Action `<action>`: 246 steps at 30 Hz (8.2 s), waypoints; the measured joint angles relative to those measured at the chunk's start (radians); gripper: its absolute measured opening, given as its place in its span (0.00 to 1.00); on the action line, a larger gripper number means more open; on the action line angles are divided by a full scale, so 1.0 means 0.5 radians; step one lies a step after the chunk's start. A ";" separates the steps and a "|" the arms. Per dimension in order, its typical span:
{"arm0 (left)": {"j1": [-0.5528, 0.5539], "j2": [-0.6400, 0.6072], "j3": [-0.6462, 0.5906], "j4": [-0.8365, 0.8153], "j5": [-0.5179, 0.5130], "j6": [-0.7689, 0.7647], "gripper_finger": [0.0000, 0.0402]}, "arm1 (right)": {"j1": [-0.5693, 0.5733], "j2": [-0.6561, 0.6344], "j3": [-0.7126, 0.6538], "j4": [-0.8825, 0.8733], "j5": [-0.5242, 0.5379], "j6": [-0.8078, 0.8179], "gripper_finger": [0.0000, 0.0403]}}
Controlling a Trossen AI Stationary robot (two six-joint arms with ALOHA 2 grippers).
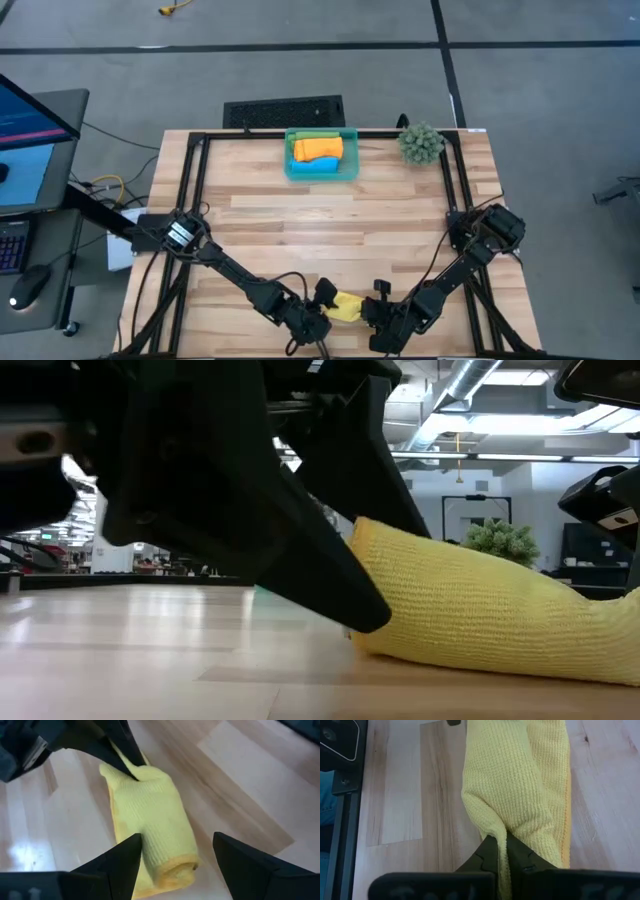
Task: Roll microfiber towels into tight, uniform cylinder then place into a basket
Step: Roll the yellow towel
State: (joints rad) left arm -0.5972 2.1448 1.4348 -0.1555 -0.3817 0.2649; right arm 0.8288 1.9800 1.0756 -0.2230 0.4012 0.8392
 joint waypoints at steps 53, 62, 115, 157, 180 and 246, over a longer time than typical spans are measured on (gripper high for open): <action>0.129 0.085 -0.067 0.096 0.270 -0.315 0.45 | 0.013 0.001 0.001 0.074 -0.029 -0.070 0.07; 0.189 0.092 -0.069 0.085 0.237 -0.688 0.18 | 0.041 0.005 0.000 0.203 -0.044 -0.097 0.05; 0.497 0.096 -0.072 0.007 1.847 -2.782 0.06 | -0.008 0.005 0.005 0.367 -0.358 0.918 0.11; 0.494 0.091 -0.074 -0.232 1.866 -2.788 0.08 | 0.002 -0.075 0.001 0.652 0.094 -0.527 0.28; 0.495 0.091 -0.074 -0.231 1.853 -2.728 0.08 | -0.055 -0.006 0.003 0.500 -0.229 -0.158 0.28; 0.502 0.091 -0.075 -0.199 1.794 -2.654 0.12 | -0.274 0.068 0.008 0.494 -0.744 0.011 0.08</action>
State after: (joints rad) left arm -0.3462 2.1902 1.3973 -0.2548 0.5154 -1.0622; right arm 0.6918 2.0141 1.0798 0.0241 0.0292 0.8447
